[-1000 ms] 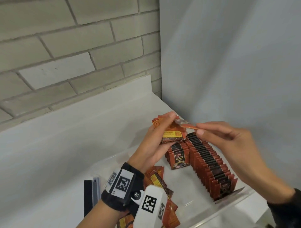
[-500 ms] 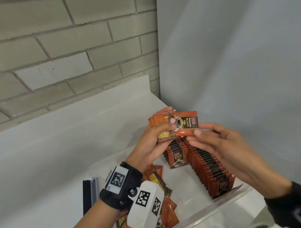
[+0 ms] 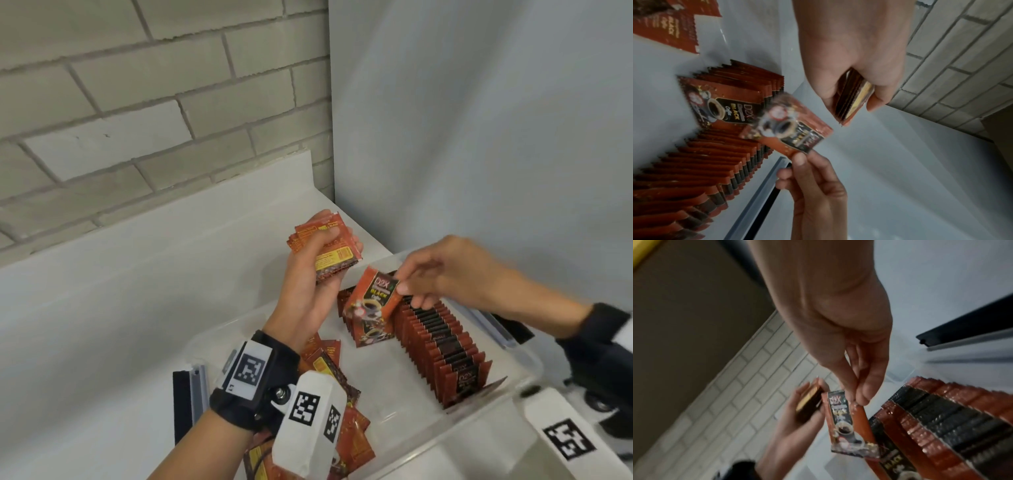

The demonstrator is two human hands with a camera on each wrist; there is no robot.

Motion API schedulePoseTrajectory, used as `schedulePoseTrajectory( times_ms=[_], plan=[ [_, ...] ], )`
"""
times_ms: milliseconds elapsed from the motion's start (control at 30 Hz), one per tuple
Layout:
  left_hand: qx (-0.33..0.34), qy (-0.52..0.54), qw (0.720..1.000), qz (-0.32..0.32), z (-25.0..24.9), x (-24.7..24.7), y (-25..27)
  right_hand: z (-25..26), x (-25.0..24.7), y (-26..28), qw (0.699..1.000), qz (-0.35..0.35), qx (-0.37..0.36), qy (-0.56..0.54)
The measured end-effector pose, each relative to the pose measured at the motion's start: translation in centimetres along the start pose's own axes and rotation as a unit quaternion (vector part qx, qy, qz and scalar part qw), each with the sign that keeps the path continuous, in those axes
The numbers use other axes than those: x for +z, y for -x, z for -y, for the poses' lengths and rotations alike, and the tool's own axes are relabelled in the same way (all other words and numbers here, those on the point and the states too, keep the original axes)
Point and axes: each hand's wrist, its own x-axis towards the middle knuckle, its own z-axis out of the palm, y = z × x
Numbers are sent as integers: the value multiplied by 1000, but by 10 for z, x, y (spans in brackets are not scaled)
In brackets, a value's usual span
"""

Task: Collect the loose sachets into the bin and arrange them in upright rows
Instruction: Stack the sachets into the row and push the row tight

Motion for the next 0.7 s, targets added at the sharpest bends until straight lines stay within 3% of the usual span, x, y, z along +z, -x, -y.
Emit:
schedulePoseTrajectory(
  times_ms=[233, 700],
  plan=[
    [-5, 2, 1000, 4, 1, 1, 1, 6, 24, -20, 950, 18, -97, 295],
    [-19, -8, 1000, 18, 2, 3, 4, -2, 34, -23, 919, 65, -105, 375]
  ],
)
